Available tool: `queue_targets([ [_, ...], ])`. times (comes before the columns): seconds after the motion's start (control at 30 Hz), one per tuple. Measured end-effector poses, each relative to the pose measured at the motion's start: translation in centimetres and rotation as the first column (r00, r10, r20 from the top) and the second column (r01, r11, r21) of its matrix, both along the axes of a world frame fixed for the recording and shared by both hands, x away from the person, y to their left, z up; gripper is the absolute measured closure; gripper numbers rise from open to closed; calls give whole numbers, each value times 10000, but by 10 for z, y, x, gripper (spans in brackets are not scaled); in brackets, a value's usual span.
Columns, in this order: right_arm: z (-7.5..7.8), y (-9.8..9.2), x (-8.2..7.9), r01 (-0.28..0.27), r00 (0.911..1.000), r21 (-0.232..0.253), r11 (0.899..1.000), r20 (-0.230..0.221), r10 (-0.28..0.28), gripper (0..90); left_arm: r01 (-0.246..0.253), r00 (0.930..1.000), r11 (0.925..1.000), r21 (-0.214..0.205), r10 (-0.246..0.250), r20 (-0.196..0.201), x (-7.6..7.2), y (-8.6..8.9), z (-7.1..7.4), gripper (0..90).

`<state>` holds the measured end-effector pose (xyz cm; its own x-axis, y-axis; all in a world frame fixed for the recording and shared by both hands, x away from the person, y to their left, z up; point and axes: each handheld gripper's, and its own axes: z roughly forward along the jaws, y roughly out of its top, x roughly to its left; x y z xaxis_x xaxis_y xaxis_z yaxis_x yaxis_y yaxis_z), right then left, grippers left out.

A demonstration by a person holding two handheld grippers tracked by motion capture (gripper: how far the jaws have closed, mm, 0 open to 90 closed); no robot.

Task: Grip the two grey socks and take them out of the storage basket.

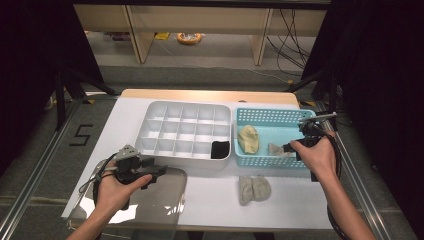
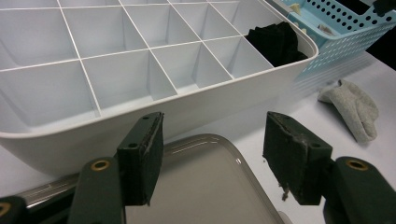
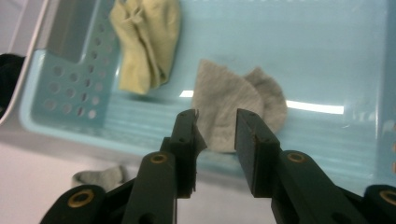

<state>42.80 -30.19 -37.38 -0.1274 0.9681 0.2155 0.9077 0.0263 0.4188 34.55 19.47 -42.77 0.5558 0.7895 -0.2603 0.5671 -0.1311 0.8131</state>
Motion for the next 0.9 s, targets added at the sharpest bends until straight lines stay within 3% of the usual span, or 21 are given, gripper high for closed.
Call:
queue_targets([
  [0.07,-2,1,7,631,9973,215,9978,-393,-622,687,-62,10000,10000,-42,62,-26,0,0,0,374],
  [0.37,-13,-3,28,720,9957,-105,9973,-569,-725,654,-34,10000,10000,-31,34,-74,1,1,-1,374],
  [0.43,-16,-6,33,328,9987,-310,9990,-372,-340,640,-30,10000,10000,-31,30,-86,1,1,-1,374],
  [0.47,-16,-3,33,624,9966,-179,9979,-537,-633,633,-44,9999,10000,-36,43,-92,1,1,-1,374],
  [0.5,-17,-4,36,451,9978,-367,9983,-477,-469,625,-37,9999,10000,-22,37,-105,1,1,-1,374],
  [0.53,-19,-1,38,725,9947,-130,9973,-717,-732,620,-57,9999,10000,-28,56,-94,1,1,-1,373],
  [0.63,-23,0,44,743,9962,-243,9969,-432,-753,606,-31,9999,10000,-73,30,-148,1,1,-2,373],
  [0.73,-26,-1,50,631,9965,-449,9970,-525,-654,598,-27,9999,10000,-90,26,-170,1,0,-2,373],
  [0.77,-26,-1,51,649,9947,-505,9966,-763,-686,595,-22,9999,9999,-99,21,-167,1,1,-2,373],
  [0.87,-33,-3,57,660,9955,-523,9965,-652,-693,587,-12,10000,10000,-30,11,-95,2,1,-1,373],
  [0.9,-33,-5,59,437,9956,-698,9966,-793,-492,584,-14,9999,10000,-30,14,-105,2,2,-2,373],
])
